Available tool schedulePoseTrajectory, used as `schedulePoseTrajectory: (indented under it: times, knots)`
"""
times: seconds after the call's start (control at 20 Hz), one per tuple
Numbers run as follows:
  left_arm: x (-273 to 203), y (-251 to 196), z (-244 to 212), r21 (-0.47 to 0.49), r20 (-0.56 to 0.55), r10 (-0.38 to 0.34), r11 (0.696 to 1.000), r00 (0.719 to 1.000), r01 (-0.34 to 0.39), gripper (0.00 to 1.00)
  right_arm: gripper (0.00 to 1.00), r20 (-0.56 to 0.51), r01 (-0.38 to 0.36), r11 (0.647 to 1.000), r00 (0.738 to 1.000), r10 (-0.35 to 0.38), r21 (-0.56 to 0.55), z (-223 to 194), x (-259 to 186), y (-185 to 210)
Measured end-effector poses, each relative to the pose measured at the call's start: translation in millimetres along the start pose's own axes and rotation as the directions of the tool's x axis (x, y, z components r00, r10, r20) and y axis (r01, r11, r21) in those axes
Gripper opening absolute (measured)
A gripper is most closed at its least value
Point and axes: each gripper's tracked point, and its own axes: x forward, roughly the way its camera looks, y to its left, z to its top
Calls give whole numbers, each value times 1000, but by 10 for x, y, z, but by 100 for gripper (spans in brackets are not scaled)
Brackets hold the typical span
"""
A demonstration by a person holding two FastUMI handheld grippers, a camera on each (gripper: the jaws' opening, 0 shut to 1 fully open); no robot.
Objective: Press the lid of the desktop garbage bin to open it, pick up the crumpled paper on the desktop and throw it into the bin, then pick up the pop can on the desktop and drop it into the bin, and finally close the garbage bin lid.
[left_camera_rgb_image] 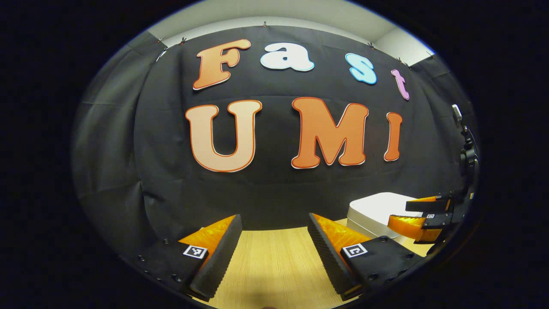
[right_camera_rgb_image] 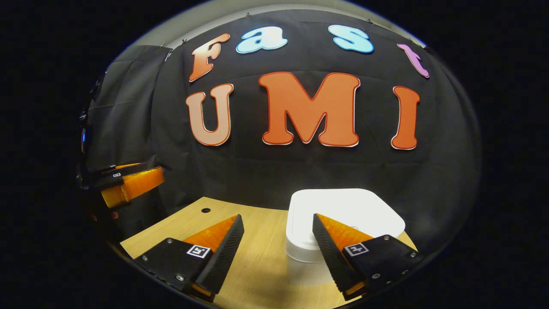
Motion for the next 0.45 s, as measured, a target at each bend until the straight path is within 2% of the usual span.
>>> schedulePoseTrajectory:
  times: [0.45]
  knots:
    - [-6,156,26,15,17,12,1000,1000,-12,98,97,3,-49,999,999,49,-10,-10,67,354]
